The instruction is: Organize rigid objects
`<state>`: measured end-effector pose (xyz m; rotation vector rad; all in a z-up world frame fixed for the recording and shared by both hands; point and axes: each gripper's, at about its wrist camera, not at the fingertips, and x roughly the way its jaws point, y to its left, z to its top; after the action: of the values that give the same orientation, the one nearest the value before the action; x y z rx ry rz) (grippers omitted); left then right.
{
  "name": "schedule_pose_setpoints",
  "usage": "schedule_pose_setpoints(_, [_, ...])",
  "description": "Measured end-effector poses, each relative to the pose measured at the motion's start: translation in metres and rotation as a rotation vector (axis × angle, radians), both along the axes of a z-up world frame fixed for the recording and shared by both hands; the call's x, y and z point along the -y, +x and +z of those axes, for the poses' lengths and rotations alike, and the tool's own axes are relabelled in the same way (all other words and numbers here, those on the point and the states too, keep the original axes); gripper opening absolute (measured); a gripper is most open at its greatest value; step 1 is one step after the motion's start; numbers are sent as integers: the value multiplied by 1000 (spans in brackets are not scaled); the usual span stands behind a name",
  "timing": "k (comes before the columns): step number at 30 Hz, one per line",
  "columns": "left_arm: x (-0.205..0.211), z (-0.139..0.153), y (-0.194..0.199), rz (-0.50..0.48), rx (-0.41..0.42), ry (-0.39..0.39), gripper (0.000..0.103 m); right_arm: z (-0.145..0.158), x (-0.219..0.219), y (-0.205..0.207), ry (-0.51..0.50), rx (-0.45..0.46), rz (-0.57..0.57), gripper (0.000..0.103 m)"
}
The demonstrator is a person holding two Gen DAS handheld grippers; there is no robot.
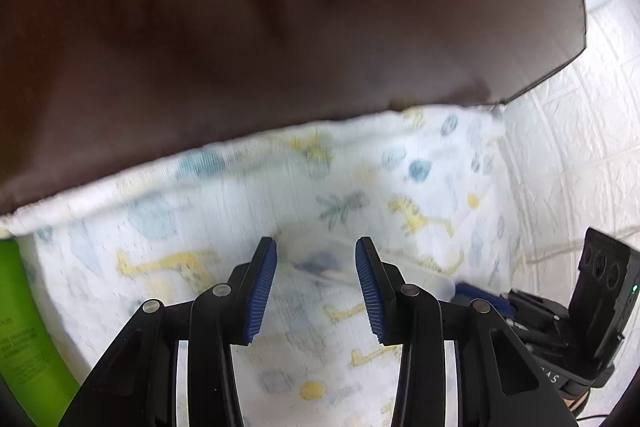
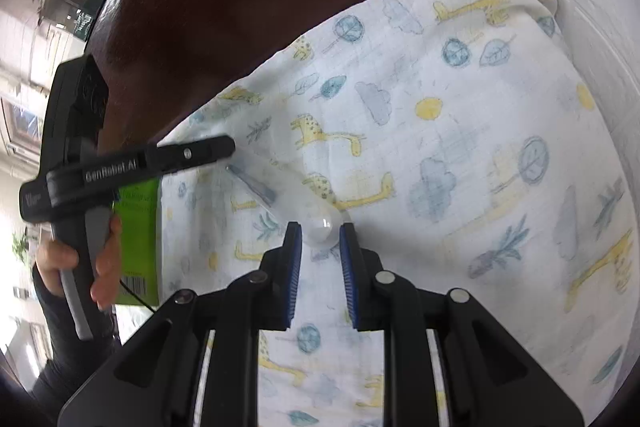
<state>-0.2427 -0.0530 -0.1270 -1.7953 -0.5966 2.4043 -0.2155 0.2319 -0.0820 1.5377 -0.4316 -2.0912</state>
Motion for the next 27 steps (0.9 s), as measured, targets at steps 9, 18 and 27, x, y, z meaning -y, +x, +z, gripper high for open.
schedule_pose_setpoints(9, [3, 13, 12, -23, -56, -61, 40, -5, 23, -9, 18, 8, -51, 20])
schedule_pose_setpoints(18, [34, 74, 68, 49, -188, -100, 40, 37, 43, 2, -38, -82, 9, 21])
schedule_pose_setpoints(27, [120, 118, 200, 284, -279, -278, 40, 97, 144, 46, -116, -168, 271, 21])
